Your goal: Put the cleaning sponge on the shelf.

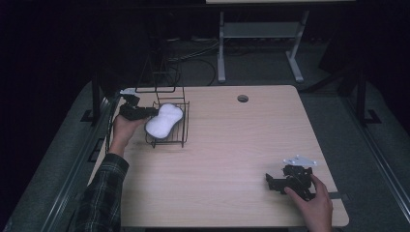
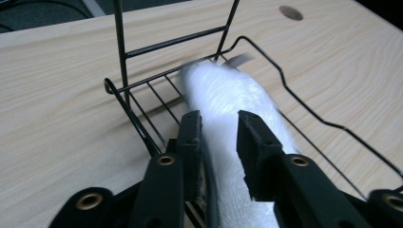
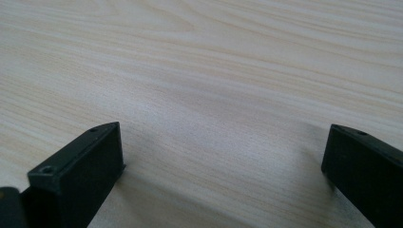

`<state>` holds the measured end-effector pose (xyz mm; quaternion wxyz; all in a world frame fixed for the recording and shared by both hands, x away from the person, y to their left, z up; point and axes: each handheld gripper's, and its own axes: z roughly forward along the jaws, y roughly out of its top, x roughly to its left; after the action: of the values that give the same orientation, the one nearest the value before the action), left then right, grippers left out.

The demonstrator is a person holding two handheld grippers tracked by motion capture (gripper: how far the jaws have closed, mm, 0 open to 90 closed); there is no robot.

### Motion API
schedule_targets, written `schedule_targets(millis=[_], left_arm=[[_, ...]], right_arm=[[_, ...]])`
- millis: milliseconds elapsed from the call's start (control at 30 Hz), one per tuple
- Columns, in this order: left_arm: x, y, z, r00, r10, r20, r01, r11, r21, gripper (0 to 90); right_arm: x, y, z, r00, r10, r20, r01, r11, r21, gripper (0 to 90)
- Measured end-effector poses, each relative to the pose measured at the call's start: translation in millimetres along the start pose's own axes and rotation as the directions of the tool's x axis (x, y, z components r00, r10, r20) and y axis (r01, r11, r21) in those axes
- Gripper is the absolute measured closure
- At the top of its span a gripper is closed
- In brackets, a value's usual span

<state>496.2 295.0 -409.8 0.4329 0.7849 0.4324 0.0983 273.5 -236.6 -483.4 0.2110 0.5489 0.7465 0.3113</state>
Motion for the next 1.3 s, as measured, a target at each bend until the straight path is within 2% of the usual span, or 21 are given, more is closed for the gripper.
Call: schedule_targets(millis=[133,267,367,433,533,600,700,967,1300], left_arm=[[-0.5,-0.3,0.0,1.0000,0.001,-0.005,-0.001,1.0000,0.000,66.3],[-4.2,-0.6,-1.2,0.9998,0.020,0.002,-0.020,0.9997,0.013,67.3],[-8.6,0.4,-4.4,0.9993,0.032,0.020,-0.032,0.9993,0.017,71.8],[-13.6,-0.1,-7.2,0.9984,0.049,0.027,-0.049,0.9987,0.011,77.4],[-18.3,-3.2,-9.1,0.9971,0.054,0.054,-0.054,0.9985,0.010,89.2],[-21.6,-6.7,-10.2,0.9971,0.045,0.061,-0.046,0.9989,0.010,89.7],[-27.5,-13.0,-13.7,0.9966,0.060,0.056,-0.060,0.9982,-0.001,89.8],[-45.1,-26.2,-18.8,0.9947,0.095,0.039,-0.097,0.9947,0.034,89.9],[-52.8,-40.2,-19.6,0.9939,0.109,0.017,-0.110,0.9908,0.080,89.8]], right_arm=[[-0.1,0.0,0.0,1.0000,-0.001,0.001,0.001,1.0000,-0.001,0.0],[0.0,-0.1,0.0,1.0000,0.000,0.000,0.000,1.0000,0.000,0.0],[0.0,-0.1,0.0,1.0000,0.000,0.000,0.000,1.0000,0.000,0.0],[-0.1,0.0,0.0,1.0000,-0.002,0.001,0.002,1.0000,-0.001,0.0],[-0.1,0.0,0.0,1.0000,-0.002,0.001,0.002,1.0000,-0.001,0.0],[-0.1,-0.1,0.1,1.0000,-0.002,0.001,0.002,1.0000,-0.001,0.0],[-0.1,-0.1,0.1,1.0000,-0.002,0.000,0.002,1.0000,-0.001,0.0],[-0.2,0.0,0.0,1.0000,-0.002,0.001,0.002,1.0000,0.000,0.0],[-0.1,0.0,0.0,1.0000,-0.002,0.001,0.002,1.0000,-0.001,0.0]])
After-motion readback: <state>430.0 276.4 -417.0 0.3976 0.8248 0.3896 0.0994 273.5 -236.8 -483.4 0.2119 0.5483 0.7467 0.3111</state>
